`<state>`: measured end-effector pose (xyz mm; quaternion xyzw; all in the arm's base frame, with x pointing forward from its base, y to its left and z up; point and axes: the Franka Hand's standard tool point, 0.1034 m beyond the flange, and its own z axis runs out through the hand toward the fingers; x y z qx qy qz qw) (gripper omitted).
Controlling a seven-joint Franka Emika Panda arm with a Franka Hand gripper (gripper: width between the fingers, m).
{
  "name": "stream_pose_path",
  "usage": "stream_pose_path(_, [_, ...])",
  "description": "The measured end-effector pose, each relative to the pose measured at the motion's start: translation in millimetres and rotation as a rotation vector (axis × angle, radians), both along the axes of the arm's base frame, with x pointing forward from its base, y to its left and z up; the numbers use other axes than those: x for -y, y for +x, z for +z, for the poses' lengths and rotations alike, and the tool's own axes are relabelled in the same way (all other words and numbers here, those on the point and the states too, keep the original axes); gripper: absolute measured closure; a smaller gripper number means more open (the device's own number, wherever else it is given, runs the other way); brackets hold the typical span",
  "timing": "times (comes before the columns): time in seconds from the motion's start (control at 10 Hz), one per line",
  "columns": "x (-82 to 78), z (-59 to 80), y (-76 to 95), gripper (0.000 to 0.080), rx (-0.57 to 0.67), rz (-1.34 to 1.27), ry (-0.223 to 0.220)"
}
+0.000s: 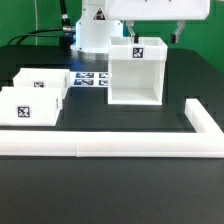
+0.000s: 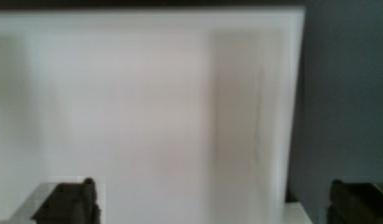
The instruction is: Assemble drawer
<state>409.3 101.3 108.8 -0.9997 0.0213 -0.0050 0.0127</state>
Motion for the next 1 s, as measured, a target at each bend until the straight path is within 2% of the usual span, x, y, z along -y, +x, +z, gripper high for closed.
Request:
stream_pose_path(0.3, [-7.4, -6.3, -1.0, 0.0150, -0.004, 0.005, 0.000])
stream_pose_path(0.5, [-7.7, -7.5, -0.4, 0.0427, -0.007, 0.003, 0.002])
stream_pose_path(0.6, [-7.8, -7.6, -0.5, 0.0427, -0.007, 0.003, 0.002])
stream_pose_path(0.7, [-7.7, -7.6, -0.5, 0.0604, -0.007, 0.003, 0.002])
stream_pose_path(0.8, [-7.7, -7.6, -0.5, 0.0604, -0.007, 0.003, 0.002])
stream_pose_path(0.9, [-7.7, -7.6, -0.5, 0.0751, -0.007, 0.003, 0.002])
stream_pose_path(1.0, [-7.7, -7.6, -0.5, 0.0763, -0.007, 0.003, 0.002])
